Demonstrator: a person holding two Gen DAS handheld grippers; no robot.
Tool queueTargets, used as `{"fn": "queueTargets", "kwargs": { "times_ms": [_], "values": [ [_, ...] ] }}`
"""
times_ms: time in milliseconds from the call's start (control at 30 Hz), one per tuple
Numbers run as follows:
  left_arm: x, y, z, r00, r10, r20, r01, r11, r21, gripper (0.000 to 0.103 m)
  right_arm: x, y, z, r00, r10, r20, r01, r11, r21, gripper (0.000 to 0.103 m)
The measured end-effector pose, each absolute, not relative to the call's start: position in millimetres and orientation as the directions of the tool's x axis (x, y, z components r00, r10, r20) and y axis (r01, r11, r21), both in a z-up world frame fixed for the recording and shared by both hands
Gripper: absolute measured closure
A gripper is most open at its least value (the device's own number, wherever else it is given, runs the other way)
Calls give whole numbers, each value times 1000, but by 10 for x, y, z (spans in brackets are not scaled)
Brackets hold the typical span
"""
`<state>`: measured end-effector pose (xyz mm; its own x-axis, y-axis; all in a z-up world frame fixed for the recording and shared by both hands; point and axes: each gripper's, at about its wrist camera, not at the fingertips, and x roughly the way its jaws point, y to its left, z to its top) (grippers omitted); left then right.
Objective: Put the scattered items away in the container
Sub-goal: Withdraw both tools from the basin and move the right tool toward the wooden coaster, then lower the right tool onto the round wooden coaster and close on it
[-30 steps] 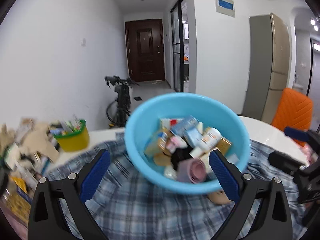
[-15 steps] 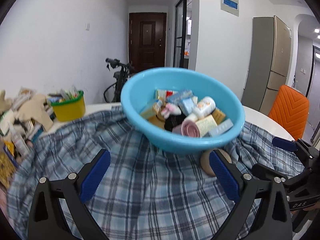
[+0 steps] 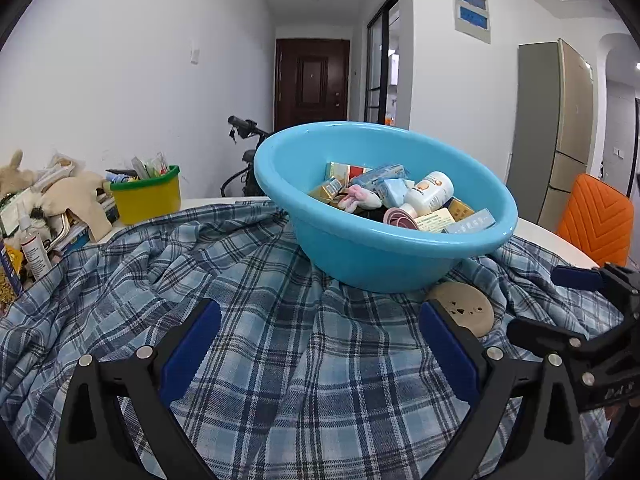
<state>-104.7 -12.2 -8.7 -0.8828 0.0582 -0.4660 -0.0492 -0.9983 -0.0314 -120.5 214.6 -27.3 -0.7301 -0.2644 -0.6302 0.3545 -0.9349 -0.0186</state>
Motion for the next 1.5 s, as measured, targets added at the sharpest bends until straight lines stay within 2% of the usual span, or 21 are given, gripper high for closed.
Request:
{"fn": "queueTargets", "kwargs": {
  "times_ms": [300, 567, 633, 867, 1100, 1267, 1500],
  "values": [
    [-983, -27, -53, -899, 67, -433, -79, -997, 10, 2, -1481, 2084, -391, -689, -265, -675, 370, -929, -13, 1],
    [-768, 200, 16, -941, 51, -336, -101, -986, 133, 2, -1757, 2007, -587, -631, -250, -734, 383, -923, -15, 1],
    [-791, 186, 17, -939, 34, -343, -83, -988, 131, 2, -1798, 2001, -634, -623, -241, -745, 381, -924, -20, 1],
    [-983, -34, -45, -900, 56, -433, -66, -998, 8, 2, -1913, 2057, -744, -593, -218, -776, 354, -935, -8, 1],
    [-997, 0, -72, -895, 47, -444, -63, -998, 23, 2, -1983, 2090, -843, -561, -220, -798, 361, -933, 3, 1],
    [-1018, -24, -68, -889, 49, -456, -61, -998, 11, 2, -1963, 2118, -863, -556, -223, -801, 361, -932, 9, 20],
    [-1067, -47, -92, -876, 48, -480, -56, -998, 2, 2, -1766, 2189, -742, -565, -247, -787, 374, -927, 23, 23]
  ]
}}
